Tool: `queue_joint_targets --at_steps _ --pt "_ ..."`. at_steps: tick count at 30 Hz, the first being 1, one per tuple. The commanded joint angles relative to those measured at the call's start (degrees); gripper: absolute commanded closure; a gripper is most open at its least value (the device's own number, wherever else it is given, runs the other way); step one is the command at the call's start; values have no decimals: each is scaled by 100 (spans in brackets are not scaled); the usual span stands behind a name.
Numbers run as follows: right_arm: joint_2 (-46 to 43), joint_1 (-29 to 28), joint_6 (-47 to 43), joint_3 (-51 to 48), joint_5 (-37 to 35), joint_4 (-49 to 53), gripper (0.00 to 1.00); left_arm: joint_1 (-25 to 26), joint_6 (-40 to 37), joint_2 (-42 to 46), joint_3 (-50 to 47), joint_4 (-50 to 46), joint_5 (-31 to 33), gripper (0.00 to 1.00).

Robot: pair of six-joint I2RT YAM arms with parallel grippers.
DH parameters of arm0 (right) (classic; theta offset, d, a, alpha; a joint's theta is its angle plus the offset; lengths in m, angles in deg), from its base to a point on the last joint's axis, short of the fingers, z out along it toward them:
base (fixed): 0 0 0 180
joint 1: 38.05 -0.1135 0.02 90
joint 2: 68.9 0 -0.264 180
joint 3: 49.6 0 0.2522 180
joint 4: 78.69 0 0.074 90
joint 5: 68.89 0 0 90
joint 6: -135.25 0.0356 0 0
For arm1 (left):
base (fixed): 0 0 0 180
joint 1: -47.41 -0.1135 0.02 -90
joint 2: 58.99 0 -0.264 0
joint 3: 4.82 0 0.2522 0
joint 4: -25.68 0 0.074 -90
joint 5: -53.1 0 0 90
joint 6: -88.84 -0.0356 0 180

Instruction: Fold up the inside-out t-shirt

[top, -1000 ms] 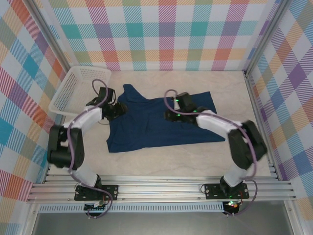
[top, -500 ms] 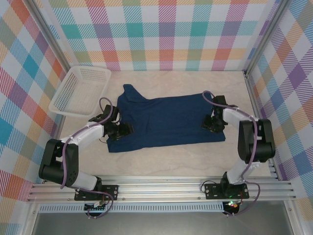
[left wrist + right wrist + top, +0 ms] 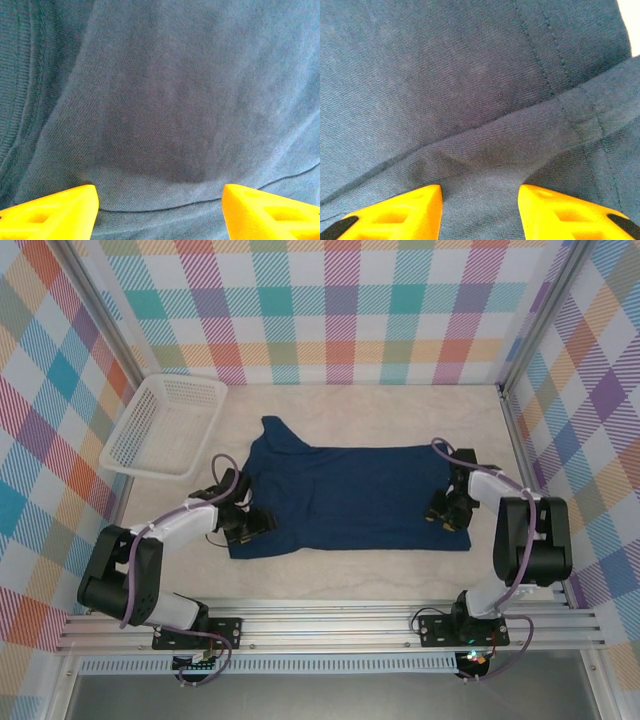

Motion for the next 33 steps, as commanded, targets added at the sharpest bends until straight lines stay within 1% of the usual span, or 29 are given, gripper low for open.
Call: queue_joint_targets --at_steps 1,3,5,7,9,12,15,20,22,27,30,33 --pt "-368 47 422 -498 35 542 54 312 474 392 -614 -680 -128 33" --pt "-596 50 504 -583 -114 564 54 364 655 793 -829 -881 -70 33" --pt "-770 48 415 -497 -187 470 53 370 686 1206 -766 -1048 61 33" --pt "-1028 39 321 -345 -152 152 52 354 399 1374 -255 -1145 530 31" --pt "-1215 -1 106 -177 91 -265 50 291 98 1158 413 -1037 934 31" --pt "-1285 -156 -74 119 80 -712 49 67 -91 496 1288 -348 1061 31" --pt "-1092 -179 -196 426 17 -997 48 -172 -231 -452 2161 212 1149 32" --pt "-502 -179 -333 1070 -131 -1254 48 -635 -607 -2366 3907 410 1278 33" --pt "-287 -175 -332 1237 -95 -1362 48 -785 -761 -3219 4784 123 1162 34" --pt "33 -173 -360 1342 -5 -1507 48 -946 -1142 -4665 6486 -620 1065 34" --pt "135 -176 -346 1272 73 -1582 48 -957 -1200 -5180 7093 -872 941 35" --pt "185 -174 -320 1197 156 -1623 48 -962 -1214 -5547 7450 -944 832 38"
